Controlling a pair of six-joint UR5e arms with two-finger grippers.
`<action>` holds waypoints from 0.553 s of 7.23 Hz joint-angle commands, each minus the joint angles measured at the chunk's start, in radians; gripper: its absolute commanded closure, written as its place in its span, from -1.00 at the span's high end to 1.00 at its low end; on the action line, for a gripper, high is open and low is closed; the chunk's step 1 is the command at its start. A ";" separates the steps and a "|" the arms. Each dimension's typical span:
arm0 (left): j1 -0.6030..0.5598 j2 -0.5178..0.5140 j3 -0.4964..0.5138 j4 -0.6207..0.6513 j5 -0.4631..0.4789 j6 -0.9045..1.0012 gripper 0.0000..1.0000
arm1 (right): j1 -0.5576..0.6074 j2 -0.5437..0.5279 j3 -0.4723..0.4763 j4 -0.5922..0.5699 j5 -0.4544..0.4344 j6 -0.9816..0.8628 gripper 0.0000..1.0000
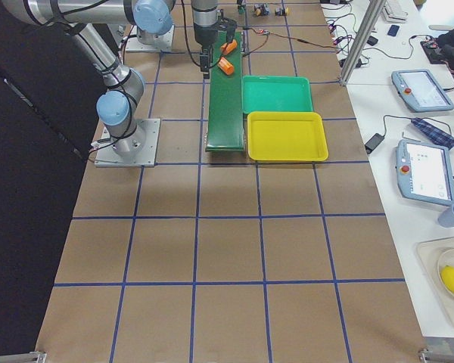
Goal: Sort buttons by color to trays
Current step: 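Grasp a green-capped push-button switch with the left gripper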
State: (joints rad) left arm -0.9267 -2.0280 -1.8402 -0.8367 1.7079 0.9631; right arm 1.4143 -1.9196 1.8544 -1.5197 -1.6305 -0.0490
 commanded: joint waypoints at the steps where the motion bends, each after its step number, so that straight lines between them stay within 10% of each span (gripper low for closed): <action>1: 0.012 -0.035 0.003 0.008 -0.017 0.005 1.00 | 0.000 -0.007 0.012 0.000 0.003 0.006 1.00; 2: 0.012 -0.041 0.000 0.031 -0.022 0.005 0.89 | 0.000 0.000 0.011 -0.002 0.001 0.000 1.00; 3: 0.008 -0.038 0.001 0.036 -0.025 0.003 -0.22 | 0.000 -0.004 0.009 0.000 0.000 0.001 1.00; 4: -0.003 -0.005 -0.016 0.024 -0.048 -0.013 -0.78 | 0.000 -0.004 0.011 0.000 0.000 0.001 1.00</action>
State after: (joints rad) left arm -0.9200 -2.0579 -1.8435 -0.8075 1.6793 0.9629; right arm 1.4143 -1.9228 1.8646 -1.5205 -1.6300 -0.0476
